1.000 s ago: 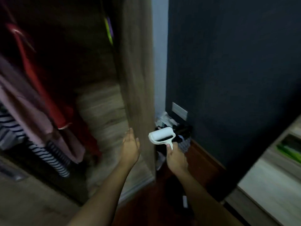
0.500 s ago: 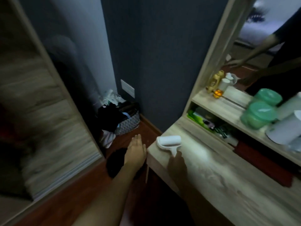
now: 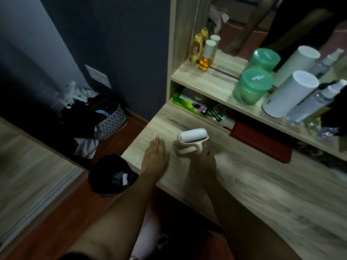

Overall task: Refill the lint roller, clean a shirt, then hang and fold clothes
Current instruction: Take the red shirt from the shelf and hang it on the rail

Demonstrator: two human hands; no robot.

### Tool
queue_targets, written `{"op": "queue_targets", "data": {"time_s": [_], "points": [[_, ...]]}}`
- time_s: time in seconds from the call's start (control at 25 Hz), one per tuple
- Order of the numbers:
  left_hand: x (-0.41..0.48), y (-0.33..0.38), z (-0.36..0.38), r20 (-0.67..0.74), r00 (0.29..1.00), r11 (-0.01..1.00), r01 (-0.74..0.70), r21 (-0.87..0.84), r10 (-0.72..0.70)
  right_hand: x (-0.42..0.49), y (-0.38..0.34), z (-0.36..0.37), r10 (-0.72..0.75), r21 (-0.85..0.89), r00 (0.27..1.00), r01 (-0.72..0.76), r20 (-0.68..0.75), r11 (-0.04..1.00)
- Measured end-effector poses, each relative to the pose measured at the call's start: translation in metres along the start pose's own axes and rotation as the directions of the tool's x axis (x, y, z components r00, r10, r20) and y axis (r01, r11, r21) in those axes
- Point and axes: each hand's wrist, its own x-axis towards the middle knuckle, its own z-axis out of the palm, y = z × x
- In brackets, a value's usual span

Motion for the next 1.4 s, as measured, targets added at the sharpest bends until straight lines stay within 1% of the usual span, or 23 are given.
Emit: {"op": "queue_targets", "data": {"time_s": [0.08,0.16,0.28,0.36,0.44,0.52,0.56,0.64,0.72,0.76,0.88,0.96,1.08,1.24,1.32,1.4], "points": [[0.004,0.004,0.011,0.035,0.999,1.0,0.01,0.005,-0.01,0.004,0.006,0.002,0.003,-0.052,0.999,-0.001,0.034,0.999],[0.006,0.006,0.019,0.084,0.996,1.0,0.017,0.026,-0.02,0.006,0.011,0.003,0.023,-0.108,1.0,-0.021,0.02,0.994],[0.005,0.007,0.018,0.106,0.994,0.999,0.008,0.052,-0.013,0.002,0.011,-0.007,0.02,-0.097,0.999,-0.025,-0.049,0.995],[0.007,0.005,0.007,0.096,0.995,0.999,0.006,0.038,-0.01,0.004,0.006,-0.016,-0.011,-0.065,0.991,0.002,-0.136,0.998],[0.012,-0.001,-0.016,0.064,0.998,0.998,0.001,0.058,-0.005,0.008,-0.011,-0.026,-0.105,-0.046,0.967,0.097,-0.233,0.994],[0.019,-0.012,-0.05,0.005,1.0,0.995,-0.008,0.095,0.008,0.014,-0.042,-0.04,-0.229,-0.023,0.922,0.233,-0.312,0.972],[0.022,-0.02,-0.071,-0.037,0.999,0.994,-0.009,0.105,0.013,0.019,-0.066,-0.049,-0.291,-0.008,0.896,0.306,-0.337,0.952],[0.025,-0.038,-0.118,-0.133,0.99,0.994,-0.02,0.107,0.034,0.027,-0.118,-0.064,-0.41,-0.018,0.847,0.43,-0.338,0.903],[0.018,-0.065,-0.174,-0.26,0.965,0.991,-0.002,0.132,0.037,0.028,-0.186,-0.076,-0.532,-0.023,0.775,0.559,-0.341,0.829],[0.013,-0.082,-0.203,-0.324,0.946,0.989,0.02,0.15,0.03,0.024,-0.223,-0.081,-0.591,-0.018,0.727,0.626,-0.349,0.78],[-0.01,-0.139,-0.289,-0.495,0.869,0.978,0.107,0.177,-0.006,0.0,-0.334,-0.086,-0.729,-0.011,0.574,0.783,-0.373,0.622],[-0.035,-0.186,-0.345,-0.601,0.799,0.967,0.172,0.19,-0.024,-0.027,-0.412,-0.088,-0.79,-0.013,0.446,0.867,-0.421,0.497],[-0.086,-0.262,-0.43,-0.735,0.678,0.937,0.267,0.223,-0.018,-0.081,-0.528,-0.09,-0.825,-0.009,0.261,0.952,-0.502,0.306],[-0.16,-0.369,-0.55,-0.852,0.517,0.848,0.412,0.333,0.084,-0.172,-0.679,-0.097,-0.793,0.01,0.072,0.997,-0.605,0.083],[-0.191,-0.407,-0.599,-0.873,0.463,0.802,0.457,0.385,0.154,-0.208,-0.74,-0.101,-0.757,-0.015,-0.012,1.0,-0.653,-0.004],[-0.223,-0.444,-0.645,-0.883,0.425,0.764,0.498,0.411,0.198,-0.244,-0.8,-0.109,-0.724,-0.05,-0.093,0.995,-0.684,-0.081]]}}
